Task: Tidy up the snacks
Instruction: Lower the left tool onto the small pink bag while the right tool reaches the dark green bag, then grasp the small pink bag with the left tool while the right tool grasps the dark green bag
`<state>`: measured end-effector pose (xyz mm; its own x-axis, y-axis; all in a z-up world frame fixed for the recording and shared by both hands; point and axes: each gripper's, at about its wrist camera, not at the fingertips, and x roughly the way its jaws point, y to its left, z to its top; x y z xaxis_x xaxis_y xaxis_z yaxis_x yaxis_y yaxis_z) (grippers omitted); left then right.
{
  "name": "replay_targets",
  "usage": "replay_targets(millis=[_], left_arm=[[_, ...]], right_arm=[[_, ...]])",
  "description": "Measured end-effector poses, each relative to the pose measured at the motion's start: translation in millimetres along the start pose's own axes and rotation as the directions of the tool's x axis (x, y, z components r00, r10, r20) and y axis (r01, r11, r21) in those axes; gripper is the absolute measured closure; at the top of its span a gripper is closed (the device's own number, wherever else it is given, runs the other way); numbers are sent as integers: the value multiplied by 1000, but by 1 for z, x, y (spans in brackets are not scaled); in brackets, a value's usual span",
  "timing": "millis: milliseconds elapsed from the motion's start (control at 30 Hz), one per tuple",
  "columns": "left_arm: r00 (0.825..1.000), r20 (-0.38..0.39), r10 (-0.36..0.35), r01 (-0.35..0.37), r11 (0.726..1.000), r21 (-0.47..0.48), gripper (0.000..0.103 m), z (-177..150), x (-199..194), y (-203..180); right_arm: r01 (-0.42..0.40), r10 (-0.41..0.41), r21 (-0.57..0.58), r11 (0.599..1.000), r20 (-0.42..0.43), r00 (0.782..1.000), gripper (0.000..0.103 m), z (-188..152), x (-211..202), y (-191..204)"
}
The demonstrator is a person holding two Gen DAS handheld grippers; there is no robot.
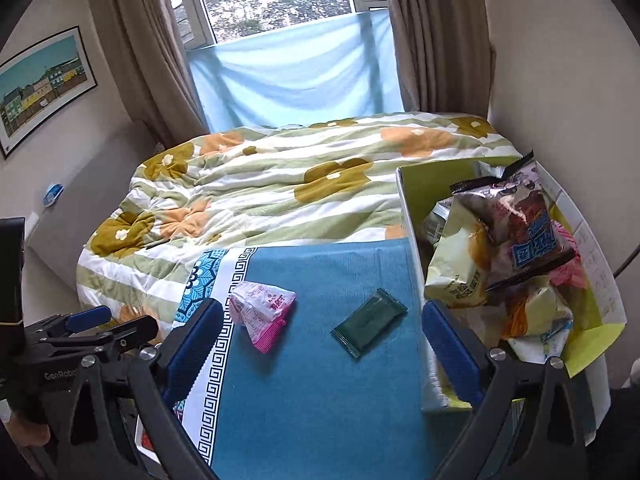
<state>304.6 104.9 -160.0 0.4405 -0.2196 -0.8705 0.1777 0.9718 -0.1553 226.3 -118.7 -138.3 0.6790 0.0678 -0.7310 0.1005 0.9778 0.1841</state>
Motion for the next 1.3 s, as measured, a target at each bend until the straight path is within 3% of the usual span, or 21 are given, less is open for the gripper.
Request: replay_targets(millis=[233, 467, 633, 900, 1033, 1300], left_arm=[[993, -92, -76, 82, 995, 64, 5, 22, 73, 4], [972, -185, -144, 162, 983, 85, 5, 23, 155, -7], [966, -213, -145, 166, 983, 83, 7, 24, 188, -7], [962, -217, -167, 196, 973, 123, 16, 23, 202, -10], [963, -210, -166, 204, 964, 169, 38, 21, 198, -14], [955, -220, -200, 235, 961, 145, 50, 24, 195, -3]], right_arm=[[136, -134, 123, 983, -24, 991, 4, -22, 46, 10], [246, -240, 197, 949, -56, 969, 4, -47, 99, 3], [290, -279, 238, 927, -80, 957, 4, -57, 129, -7], [329, -312, 261, 907, -107, 944, 5, -60, 158, -19], [332, -313, 262, 906, -112, 943, 6, -59, 164, -18], [359, -336, 251, 899, -133, 933, 14, -56, 179, -18]])
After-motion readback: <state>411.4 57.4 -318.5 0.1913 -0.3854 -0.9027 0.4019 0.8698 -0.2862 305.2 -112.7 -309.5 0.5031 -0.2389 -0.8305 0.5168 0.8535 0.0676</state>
